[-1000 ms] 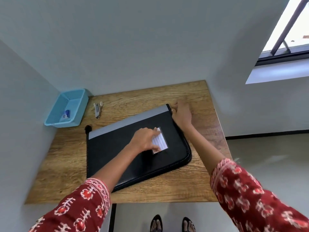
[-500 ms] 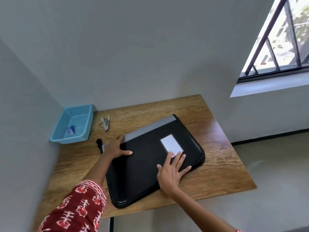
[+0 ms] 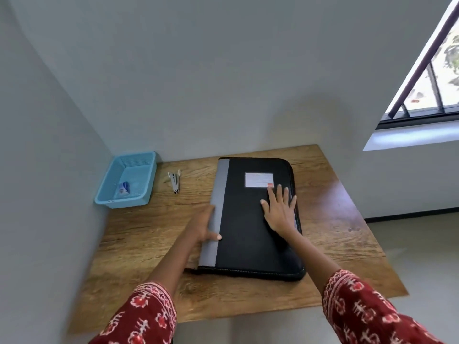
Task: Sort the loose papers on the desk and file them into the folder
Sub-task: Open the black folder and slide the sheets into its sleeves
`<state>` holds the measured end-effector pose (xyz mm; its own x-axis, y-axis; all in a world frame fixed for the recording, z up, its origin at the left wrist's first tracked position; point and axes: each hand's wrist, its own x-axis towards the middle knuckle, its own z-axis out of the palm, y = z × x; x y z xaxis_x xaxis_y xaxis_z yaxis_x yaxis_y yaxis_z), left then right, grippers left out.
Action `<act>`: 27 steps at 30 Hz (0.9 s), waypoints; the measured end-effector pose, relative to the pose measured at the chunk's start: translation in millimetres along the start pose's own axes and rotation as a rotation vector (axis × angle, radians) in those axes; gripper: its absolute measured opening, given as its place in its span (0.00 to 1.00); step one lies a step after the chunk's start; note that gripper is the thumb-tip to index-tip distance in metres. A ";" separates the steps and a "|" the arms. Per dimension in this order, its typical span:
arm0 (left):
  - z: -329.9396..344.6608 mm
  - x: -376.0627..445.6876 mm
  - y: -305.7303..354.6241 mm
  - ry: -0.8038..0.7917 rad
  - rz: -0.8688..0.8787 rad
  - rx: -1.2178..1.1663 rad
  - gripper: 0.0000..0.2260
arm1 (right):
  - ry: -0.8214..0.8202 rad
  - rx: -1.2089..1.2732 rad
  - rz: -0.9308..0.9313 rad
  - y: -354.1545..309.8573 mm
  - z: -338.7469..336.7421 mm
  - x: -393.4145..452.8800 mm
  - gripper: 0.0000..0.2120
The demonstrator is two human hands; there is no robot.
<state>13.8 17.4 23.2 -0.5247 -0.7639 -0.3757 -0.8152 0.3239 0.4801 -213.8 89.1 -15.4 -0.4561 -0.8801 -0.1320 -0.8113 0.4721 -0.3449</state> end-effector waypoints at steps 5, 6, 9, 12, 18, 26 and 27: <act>14.8 10.6 27.8 -0.085 -0.027 -0.017 0.55 | -0.006 -0.098 -0.046 31.8 -14.7 11.2 0.33; 19.6 12.5 34.5 -0.078 -0.034 -0.025 0.55 | -0.009 -0.125 -0.039 37.0 -17.9 13.7 0.33; 27.1 20.4 57.3 -0.054 -0.043 -0.043 0.54 | -0.042 -0.199 -0.003 52.6 -30.2 25.3 0.33; 35.6 32.0 78.9 -0.047 -0.042 -0.056 0.52 | -0.052 -0.254 0.001 68.0 -43.3 38.0 0.33; 37.4 32.2 80.7 -0.022 -0.041 -0.124 0.49 | -0.046 -0.273 0.024 55.0 -50.4 52.2 0.29; -14.3 -10.6 -25.0 0.258 -0.291 0.074 0.21 | 0.066 0.138 -0.361 -110.0 -4.2 40.7 0.22; -23.6 -16.6 -42.5 0.287 -0.344 0.084 0.18 | 0.044 0.210 -0.375 -134.7 5.3 40.0 0.22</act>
<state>63.0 3.1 27.7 -0.1405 -0.9551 -0.2609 -0.9536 0.0596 0.2952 -120.8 -9.9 20.8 -0.1626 -0.9837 0.0764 -0.8339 0.0956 -0.5436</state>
